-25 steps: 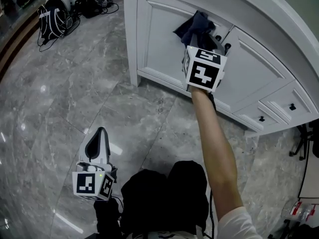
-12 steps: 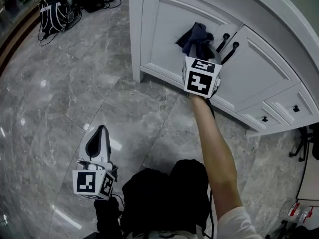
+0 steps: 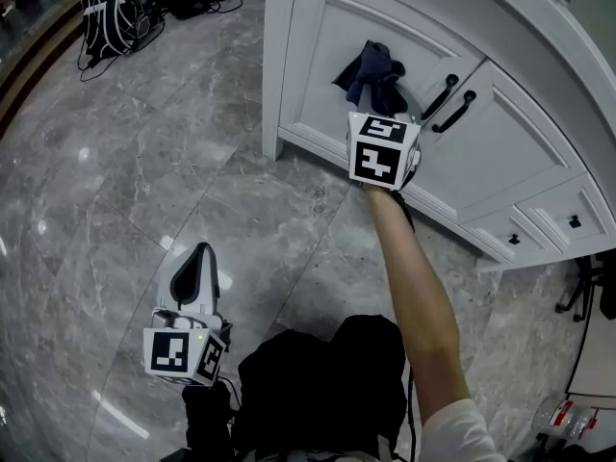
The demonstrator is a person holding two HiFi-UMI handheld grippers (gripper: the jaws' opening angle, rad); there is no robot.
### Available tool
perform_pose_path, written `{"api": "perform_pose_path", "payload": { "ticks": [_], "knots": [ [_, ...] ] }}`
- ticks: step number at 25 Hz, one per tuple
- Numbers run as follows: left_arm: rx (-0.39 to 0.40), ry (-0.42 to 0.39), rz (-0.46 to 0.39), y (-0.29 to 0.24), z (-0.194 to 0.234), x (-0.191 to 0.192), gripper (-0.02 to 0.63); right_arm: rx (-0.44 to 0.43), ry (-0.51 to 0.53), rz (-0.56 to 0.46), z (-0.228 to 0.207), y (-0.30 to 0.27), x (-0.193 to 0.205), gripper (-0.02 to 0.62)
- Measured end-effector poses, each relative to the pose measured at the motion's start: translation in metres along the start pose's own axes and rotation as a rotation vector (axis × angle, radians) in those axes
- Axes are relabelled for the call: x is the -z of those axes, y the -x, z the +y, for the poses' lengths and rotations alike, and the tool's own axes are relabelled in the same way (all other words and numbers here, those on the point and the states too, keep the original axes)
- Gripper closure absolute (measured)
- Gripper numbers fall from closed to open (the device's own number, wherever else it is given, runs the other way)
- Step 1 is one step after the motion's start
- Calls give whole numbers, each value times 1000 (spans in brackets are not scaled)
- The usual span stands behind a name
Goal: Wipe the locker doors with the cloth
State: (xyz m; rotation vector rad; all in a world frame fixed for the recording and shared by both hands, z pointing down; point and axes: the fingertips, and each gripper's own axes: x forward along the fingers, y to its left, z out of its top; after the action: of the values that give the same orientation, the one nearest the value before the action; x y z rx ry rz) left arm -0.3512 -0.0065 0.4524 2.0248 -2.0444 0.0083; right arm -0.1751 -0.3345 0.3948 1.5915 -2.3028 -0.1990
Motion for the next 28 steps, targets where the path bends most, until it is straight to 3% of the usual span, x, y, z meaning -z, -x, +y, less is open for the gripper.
{"api": "perform_pose_path", "payload": {
  "ticks": [19, 28],
  "knots": [
    [-54, 24, 26, 1, 40, 10, 604, -146, 89, -31, 109, -55, -31, 502],
    [-50, 25, 38, -1, 39, 16, 604, -203, 142, 37, 127, -63, 14, 502]
  ]
}}
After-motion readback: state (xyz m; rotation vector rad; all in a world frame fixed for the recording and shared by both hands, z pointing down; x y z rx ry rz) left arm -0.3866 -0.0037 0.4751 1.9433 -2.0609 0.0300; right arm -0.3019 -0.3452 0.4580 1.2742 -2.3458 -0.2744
